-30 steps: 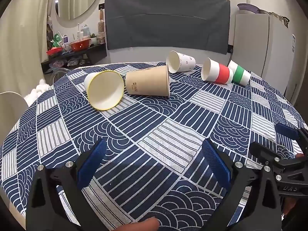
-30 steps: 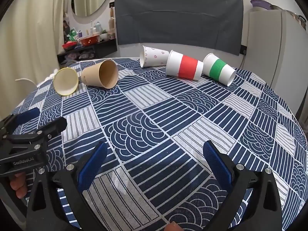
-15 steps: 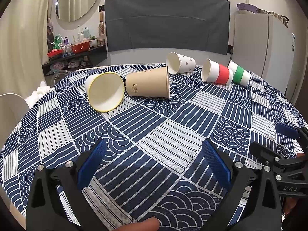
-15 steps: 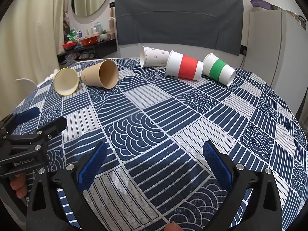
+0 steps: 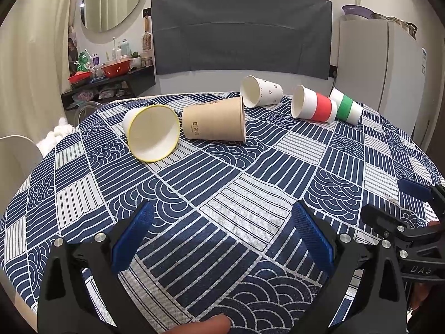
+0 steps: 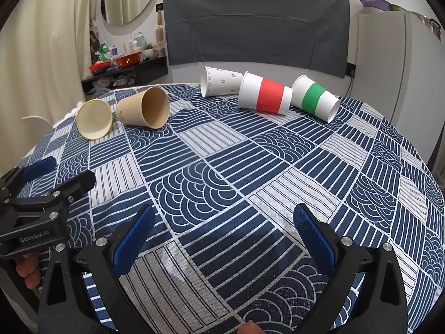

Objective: Flip cup upside down

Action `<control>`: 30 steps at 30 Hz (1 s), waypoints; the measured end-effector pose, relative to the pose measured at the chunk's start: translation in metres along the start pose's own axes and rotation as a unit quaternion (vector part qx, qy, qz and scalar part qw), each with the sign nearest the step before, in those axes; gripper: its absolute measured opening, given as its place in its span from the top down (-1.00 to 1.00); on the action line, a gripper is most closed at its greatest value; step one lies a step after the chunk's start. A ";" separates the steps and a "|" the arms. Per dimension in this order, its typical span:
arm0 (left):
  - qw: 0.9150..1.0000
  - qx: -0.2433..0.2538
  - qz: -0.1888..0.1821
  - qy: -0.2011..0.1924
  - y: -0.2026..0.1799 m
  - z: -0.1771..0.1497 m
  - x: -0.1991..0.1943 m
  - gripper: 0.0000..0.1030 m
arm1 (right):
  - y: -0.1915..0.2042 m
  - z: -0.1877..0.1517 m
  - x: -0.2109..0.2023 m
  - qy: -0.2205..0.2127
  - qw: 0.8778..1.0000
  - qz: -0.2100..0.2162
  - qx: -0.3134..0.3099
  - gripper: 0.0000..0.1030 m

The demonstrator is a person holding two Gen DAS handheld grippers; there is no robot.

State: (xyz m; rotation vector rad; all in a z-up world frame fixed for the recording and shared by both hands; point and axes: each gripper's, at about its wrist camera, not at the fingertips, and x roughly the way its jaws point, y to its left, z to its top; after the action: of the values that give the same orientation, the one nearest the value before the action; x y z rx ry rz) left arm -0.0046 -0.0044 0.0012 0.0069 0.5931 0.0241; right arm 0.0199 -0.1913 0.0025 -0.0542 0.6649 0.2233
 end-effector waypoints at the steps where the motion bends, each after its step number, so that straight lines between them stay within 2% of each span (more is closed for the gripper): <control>1: 1.000 0.001 0.000 0.000 0.000 0.000 0.000 -0.88 | 0.000 0.000 0.000 0.001 1.000 0.000 0.000 -0.85; 30: 1.000 0.003 0.005 -0.005 -0.001 0.000 -0.002 -0.89 | 0.001 -0.001 0.000 0.000 1.000 0.001 -0.001 -0.85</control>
State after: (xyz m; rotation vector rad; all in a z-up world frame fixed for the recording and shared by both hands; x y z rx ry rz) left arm -0.0064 -0.0057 0.0018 0.0151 0.5836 0.0320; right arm 0.0192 -0.1908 0.0020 -0.0547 0.6642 0.2259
